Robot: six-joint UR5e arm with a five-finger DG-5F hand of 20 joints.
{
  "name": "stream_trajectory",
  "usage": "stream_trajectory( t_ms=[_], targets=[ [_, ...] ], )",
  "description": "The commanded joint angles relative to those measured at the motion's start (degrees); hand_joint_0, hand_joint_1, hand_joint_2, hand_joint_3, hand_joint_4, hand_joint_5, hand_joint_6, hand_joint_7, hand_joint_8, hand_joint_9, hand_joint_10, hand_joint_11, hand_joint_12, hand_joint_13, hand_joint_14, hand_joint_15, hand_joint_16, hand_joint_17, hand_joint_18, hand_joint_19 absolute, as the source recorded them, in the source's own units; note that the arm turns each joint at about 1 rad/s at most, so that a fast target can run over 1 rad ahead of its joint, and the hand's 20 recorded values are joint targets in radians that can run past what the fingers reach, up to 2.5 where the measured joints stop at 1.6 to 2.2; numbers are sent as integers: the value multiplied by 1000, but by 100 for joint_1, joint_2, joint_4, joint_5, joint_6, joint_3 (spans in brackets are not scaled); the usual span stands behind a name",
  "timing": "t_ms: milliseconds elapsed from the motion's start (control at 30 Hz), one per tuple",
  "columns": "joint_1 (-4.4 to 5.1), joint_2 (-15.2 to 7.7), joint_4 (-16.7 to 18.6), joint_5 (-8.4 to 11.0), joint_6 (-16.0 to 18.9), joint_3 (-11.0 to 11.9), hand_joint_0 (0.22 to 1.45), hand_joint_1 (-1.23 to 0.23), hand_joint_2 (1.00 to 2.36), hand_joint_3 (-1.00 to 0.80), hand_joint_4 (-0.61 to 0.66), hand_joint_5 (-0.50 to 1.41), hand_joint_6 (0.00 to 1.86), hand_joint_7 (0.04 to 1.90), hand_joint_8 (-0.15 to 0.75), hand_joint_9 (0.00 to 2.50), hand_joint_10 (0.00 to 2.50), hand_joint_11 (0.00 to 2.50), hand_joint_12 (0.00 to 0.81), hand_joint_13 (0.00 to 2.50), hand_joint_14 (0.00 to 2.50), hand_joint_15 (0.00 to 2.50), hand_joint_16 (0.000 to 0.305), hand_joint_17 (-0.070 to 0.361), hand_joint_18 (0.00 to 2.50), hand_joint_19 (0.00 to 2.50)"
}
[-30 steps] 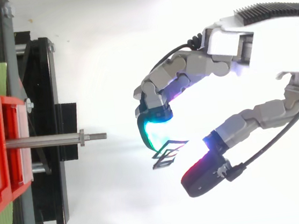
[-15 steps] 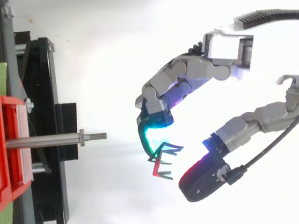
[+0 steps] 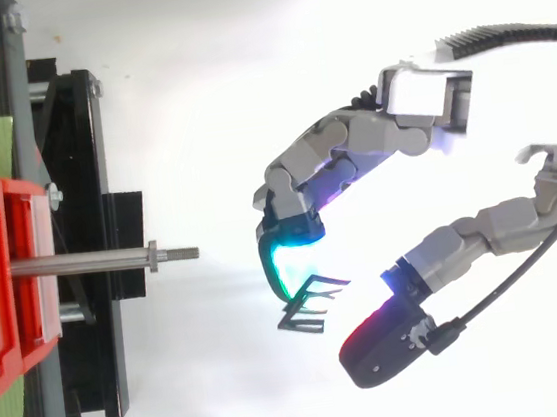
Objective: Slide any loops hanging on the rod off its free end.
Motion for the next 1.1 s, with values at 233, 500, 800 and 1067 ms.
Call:
stream_trajectory(
  t_ms=[233,500,800,1067],
  targets=[
    [11,-1,-127,-1,142,8,533,-767,1000,-500,143,-198,834,1108,244,709,3,98,226,615,0,0,38,85,535,89],
    [20,-1,-91,16,150,8,528,-681,1000,-500,161,-177,781,1111,251,737,3,94,230,622,0,0,38,85,535,102],
    [37,-1,-100,16,150,8,610,-720,1006,-429,82,-185,817,1202,243,741,3,113,219,624,1,6,35,79,525,111],
    [46,-1,-100,25,150,8,627,-823,1000,-500,108,-198,819,1165,235,715,2,99,219,610,0,0,35,80,523,97]
  ],
)
